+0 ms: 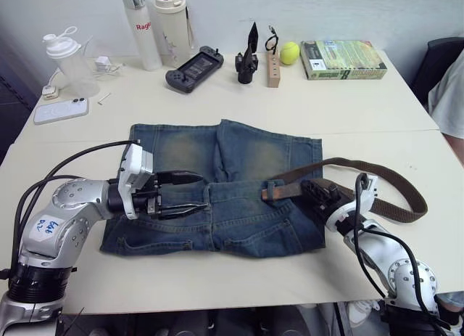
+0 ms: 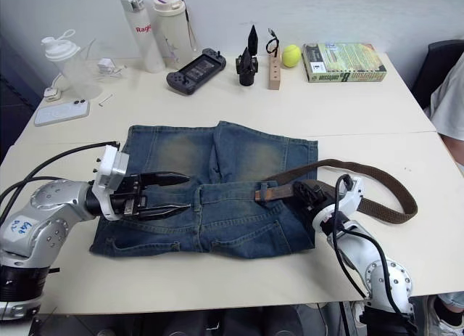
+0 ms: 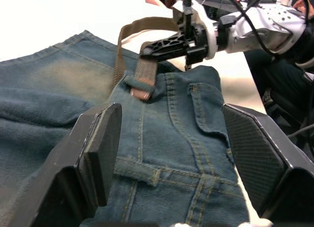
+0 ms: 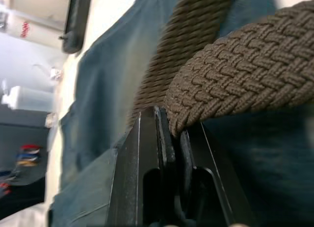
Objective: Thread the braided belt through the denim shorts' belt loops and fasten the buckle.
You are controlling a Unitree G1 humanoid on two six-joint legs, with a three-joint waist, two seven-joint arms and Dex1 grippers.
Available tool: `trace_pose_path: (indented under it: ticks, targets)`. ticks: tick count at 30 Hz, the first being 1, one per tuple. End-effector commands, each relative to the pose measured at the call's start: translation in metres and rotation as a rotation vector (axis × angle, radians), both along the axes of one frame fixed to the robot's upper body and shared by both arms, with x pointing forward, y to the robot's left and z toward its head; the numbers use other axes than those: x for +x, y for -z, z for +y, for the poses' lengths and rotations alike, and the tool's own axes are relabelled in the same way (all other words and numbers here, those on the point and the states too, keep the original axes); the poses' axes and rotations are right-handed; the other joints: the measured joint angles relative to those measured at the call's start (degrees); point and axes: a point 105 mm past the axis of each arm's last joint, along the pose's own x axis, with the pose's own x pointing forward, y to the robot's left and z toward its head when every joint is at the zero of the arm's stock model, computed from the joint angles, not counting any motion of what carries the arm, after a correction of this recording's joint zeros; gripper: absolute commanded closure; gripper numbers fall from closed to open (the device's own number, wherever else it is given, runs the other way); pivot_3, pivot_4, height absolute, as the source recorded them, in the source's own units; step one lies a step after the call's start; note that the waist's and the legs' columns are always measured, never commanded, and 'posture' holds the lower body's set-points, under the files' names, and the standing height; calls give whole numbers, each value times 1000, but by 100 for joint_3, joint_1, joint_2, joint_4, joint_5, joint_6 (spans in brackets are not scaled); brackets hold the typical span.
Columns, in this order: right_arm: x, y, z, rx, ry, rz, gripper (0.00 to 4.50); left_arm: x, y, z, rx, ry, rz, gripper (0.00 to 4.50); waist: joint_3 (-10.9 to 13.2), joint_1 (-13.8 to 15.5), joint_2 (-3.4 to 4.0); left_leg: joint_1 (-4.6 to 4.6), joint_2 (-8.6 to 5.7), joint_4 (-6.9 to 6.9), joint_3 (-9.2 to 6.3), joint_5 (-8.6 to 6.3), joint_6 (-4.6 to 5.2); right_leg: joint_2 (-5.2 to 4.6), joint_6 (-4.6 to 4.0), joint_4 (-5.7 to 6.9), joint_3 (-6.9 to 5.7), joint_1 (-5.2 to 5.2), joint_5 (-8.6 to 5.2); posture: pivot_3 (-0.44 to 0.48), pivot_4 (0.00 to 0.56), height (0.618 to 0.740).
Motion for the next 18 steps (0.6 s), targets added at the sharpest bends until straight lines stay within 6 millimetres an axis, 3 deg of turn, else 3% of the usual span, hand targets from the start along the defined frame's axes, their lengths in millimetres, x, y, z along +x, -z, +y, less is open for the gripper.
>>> trace_pose_path:
  ticks: [1, 6, 11, 18]
  targets:
    - [-2, -28, 0, -91, 2, -155, 4500, 1, -6, 1, 3, 6, -41, 924, 0, 6, 0, 0, 0, 0, 0, 0, 0, -1, 0, 0, 0, 0, 0, 0, 150, 740]
    - [-7, -14, 30, -67, -91, -80, 4500, 3, -7, 1, 7, -4, -59, 924, 0, 5, -1, 0, 0, 1, -3, 0, 0, -3, 0, 1, 4, 3, 0, 0, 150, 740]
    - [-12, 18, 59, 86, -176, 153, 4500, 4, -1, -5, 74, 36, -118, 924, -1, 0, -1, 0, 1, 0, -5, 1, -1, -4, 0, 2, 6, 2, 0, 0, 150, 740]
    - [-6, 36, 59, 240, -189, 340, 4500, 25, 7, -32, 216, 134, -414, 924, -43, -6, -71, 9, 6, 0, -5, 2, -3, 2, -1, 1, 3, 10, 0, 0, 150, 740]
